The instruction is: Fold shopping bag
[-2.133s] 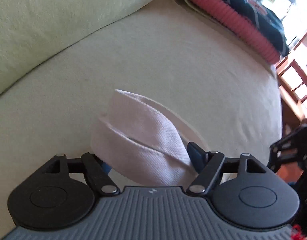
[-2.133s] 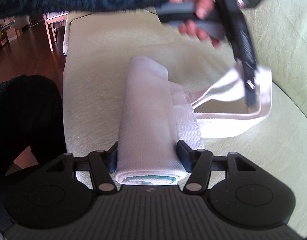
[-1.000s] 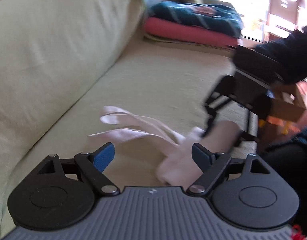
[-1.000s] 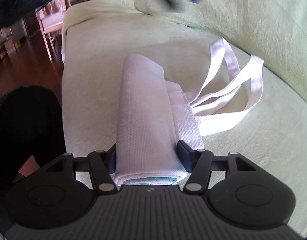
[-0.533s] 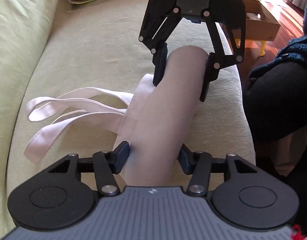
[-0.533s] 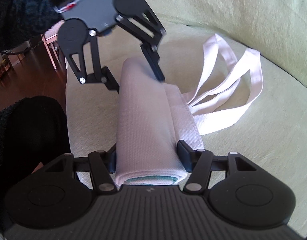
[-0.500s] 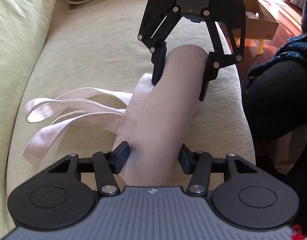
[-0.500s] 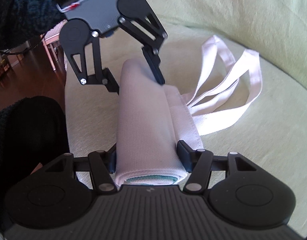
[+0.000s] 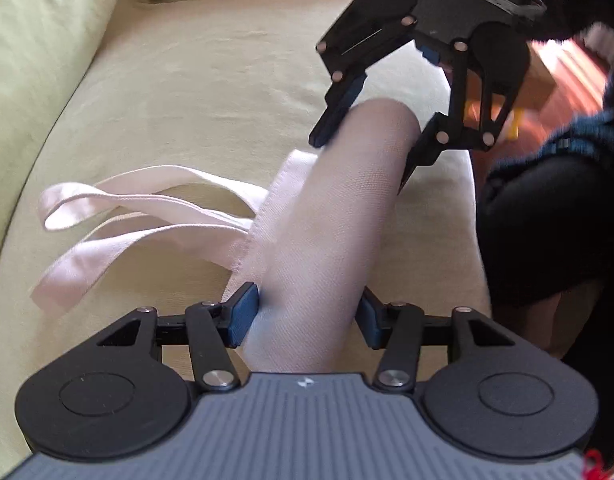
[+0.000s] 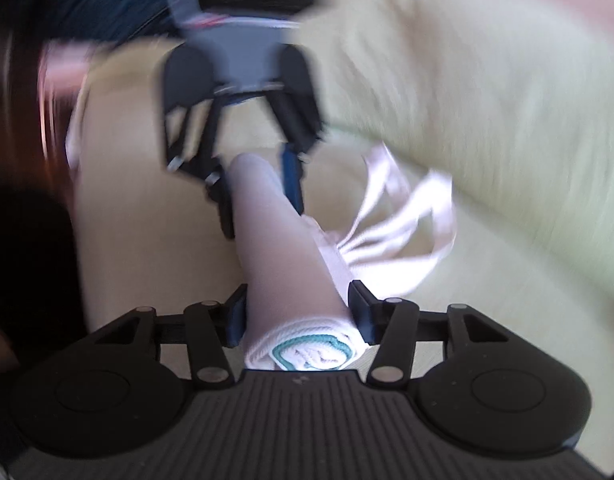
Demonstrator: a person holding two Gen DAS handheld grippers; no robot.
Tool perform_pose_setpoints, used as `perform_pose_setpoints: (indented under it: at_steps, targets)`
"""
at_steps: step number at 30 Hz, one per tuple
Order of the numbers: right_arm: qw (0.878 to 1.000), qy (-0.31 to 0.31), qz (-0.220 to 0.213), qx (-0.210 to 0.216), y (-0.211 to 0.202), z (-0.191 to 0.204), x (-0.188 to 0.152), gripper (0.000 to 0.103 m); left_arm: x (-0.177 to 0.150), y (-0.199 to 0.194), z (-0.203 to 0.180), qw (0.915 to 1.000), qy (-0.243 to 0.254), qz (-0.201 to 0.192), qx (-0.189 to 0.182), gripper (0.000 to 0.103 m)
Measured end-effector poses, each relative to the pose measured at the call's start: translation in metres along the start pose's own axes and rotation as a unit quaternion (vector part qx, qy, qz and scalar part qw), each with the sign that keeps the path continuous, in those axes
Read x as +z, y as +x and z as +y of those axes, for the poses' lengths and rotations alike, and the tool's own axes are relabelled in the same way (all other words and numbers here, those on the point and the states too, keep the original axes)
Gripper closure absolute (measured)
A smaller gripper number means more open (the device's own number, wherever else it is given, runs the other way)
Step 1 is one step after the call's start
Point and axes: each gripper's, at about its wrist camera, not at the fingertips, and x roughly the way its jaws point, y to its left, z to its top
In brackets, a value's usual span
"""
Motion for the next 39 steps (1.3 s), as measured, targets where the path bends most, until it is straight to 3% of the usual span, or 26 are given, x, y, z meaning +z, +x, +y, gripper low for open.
perform_pose_setpoints:
  at_steps: [2,4,9,12,15,17,18,20,24,28,32,39]
  targets:
    - [0.995,0.083,0.016,0.054,0.004,-0.036,0.007,0.055,0.002,0.001,0.012,0.9995,-0.032,-0.004,-0.005,0.047]
    - [0.982,0.157,0.029,0.102,0.009,-0.068,0.01,0.055,0.004,0.002,0.022,0.9983,-0.057,-0.003,-0.014,0.047]
    - [0.933,0.302,0.061,0.186,0.028,-0.118,0.002,0.055,-0.001,0.005,0.041,0.993,-0.114,-0.012,-0.03,0.043]
    - [0.902,0.361,0.084,0.222,0.041,-0.136,-0.003,0.054,-0.007,0.003,0.043,0.9922,-0.123,-0.016,-0.015,0.038]
    - [0.887,0.386,0.1,0.232,0.049,-0.143,-0.003,0.056,-0.008,-0.013,0.036,0.9914,-0.122,-0.016,0.046,0.033]
    - [0.87,0.424,0.108,0.228,0.055,-0.15,-0.004,0.058,-0.01,-0.026,0.031,0.988,-0.121,-0.018,0.094,0.033]
    - [0.864,0.437,0.11,0.225,0.058,-0.153,-0.004,0.059,-0.012,-0.033,0.029,0.9848,-0.123,-0.024,0.12,0.037]
    - [0.852,0.461,0.117,0.218,0.065,-0.158,-0.004,0.06,-0.017,-0.047,0.024,0.9779,-0.128,-0.038,0.161,0.054]
    - [0.833,0.492,0.139,0.209,0.076,-0.164,0.002,0.06,-0.004,-0.045,0.006,0.9801,-0.095,-0.066,0.161,0.057]
    - [0.833,0.491,0.168,0.192,0.089,-0.173,0.017,0.06,0.004,-0.012,-0.008,0.9796,-0.089,-0.059,0.17,0.057]
    - [0.84,0.478,0.187,0.175,0.101,-0.178,0.034,0.06,0.004,-0.001,0.005,0.9653,-0.174,-0.091,0.172,0.058]
    - [0.854,0.467,0.177,0.144,0.108,-0.182,0.044,0.061,0.002,0.002,0.011,0.9478,-0.249,-0.086,0.179,0.057]
